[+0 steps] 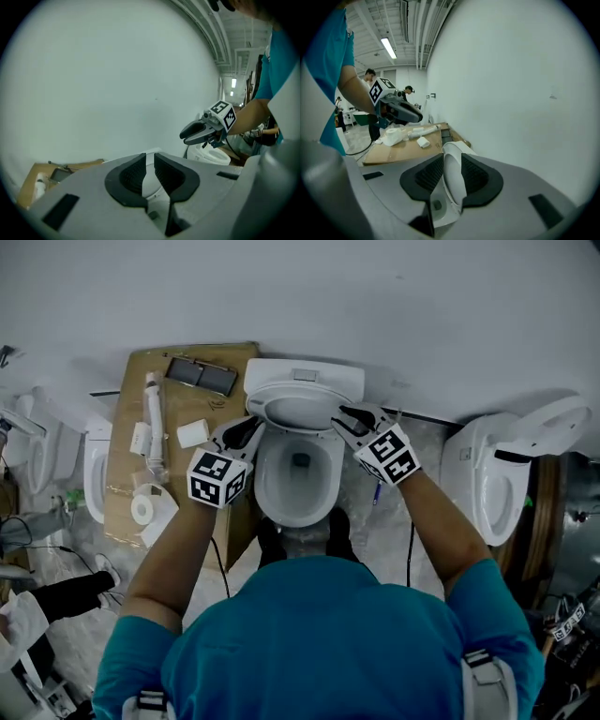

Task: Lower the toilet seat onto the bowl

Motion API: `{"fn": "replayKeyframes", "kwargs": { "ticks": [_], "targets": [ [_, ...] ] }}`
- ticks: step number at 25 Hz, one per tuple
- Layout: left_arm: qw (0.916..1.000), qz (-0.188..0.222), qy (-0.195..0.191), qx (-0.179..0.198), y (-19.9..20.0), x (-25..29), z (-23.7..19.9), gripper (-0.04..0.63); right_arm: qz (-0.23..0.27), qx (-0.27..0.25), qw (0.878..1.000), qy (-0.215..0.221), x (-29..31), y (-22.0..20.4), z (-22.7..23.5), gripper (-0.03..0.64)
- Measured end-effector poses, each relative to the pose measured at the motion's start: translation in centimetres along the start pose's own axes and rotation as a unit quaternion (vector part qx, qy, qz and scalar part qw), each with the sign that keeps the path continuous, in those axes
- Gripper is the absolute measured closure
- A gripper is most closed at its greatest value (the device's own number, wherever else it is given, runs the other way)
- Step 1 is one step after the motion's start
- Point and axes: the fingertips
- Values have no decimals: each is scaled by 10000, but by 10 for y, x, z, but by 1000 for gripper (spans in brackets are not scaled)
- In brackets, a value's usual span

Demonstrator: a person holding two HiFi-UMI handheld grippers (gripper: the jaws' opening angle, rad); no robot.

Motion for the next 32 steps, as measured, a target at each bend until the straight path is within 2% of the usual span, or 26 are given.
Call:
{"fn": "replayKeyframes", "kwargs": {
  "ticks": [3,7,14,23,28,32],
  "targets": [
    [9969,-420,-6,666,-18,33,-15,506,-209,-200,9994,-164,22,-20,16,509],
    [9808,-909,-164,1719,-43,77,-31,435,-417,-487,9973,-357,47,-41,34,485],
    [9501,-1710,-319,2589,-81,123,-52,419,-778,-888,9921,-418,79,-73,45,451],
    [9289,-1998,-475,3081,-99,139,-52,419,-691,-899,9925,-454,86,-81,40,448],
    [9278,-2018,-489,3100,-100,134,-47,419,-671,-880,9931,-389,81,-79,31,448],
    [9226,-2059,-561,3214,-103,126,-42,419,-682,-907,9931,-297,76,-81,23,447]
  ]
}}
Point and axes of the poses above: the fingertips, and each gripper's own axes: x forward along the fingers, z to its right, y out of its top, and after that the axes turned 8 degrees about z, right-handed
